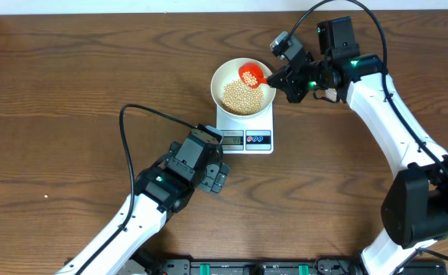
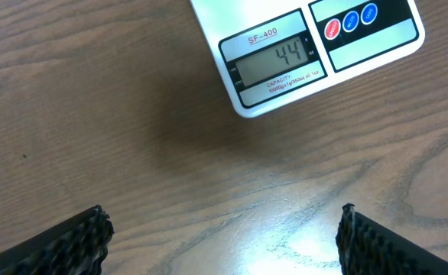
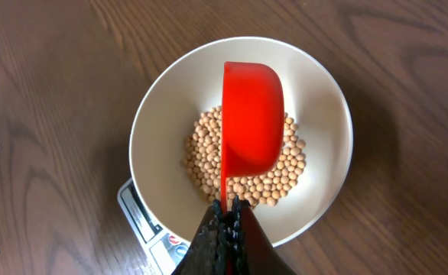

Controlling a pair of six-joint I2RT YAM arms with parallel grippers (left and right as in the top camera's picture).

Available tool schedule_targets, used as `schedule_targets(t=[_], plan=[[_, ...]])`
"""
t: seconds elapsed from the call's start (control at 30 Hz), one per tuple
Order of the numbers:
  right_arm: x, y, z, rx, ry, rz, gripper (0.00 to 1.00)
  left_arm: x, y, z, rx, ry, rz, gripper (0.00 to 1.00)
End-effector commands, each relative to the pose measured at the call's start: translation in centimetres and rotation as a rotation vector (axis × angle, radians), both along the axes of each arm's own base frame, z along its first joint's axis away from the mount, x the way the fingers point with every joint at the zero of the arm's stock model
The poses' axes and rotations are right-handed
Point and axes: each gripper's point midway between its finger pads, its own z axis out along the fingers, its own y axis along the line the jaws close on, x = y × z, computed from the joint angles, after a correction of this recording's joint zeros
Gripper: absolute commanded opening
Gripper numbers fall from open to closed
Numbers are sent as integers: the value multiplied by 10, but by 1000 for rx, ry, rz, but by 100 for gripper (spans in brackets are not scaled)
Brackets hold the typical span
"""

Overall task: Scoop item into bowl and weigh 50g on scale
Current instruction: 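Shake the tilted scoop over the bowl to add more soybeans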

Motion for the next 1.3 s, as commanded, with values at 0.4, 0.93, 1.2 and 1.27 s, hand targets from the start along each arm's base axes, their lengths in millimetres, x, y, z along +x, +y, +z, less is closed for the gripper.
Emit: schedule_targets(t=[0.4,0.93,1.2,1.27], plan=[[-8,9,11,16,-56,88,1,-1,0,-3,14,5,-13,96],[-3,3,6,-38,-71,57,1,-1,0,-3,14,5,-13,96],[-1,4,7,-24,-60,39,1,-1,0,-3,14,5,-13,96],[2,3,10,1,-39,3,1,-1,0,-3,14,5,-13,96]])
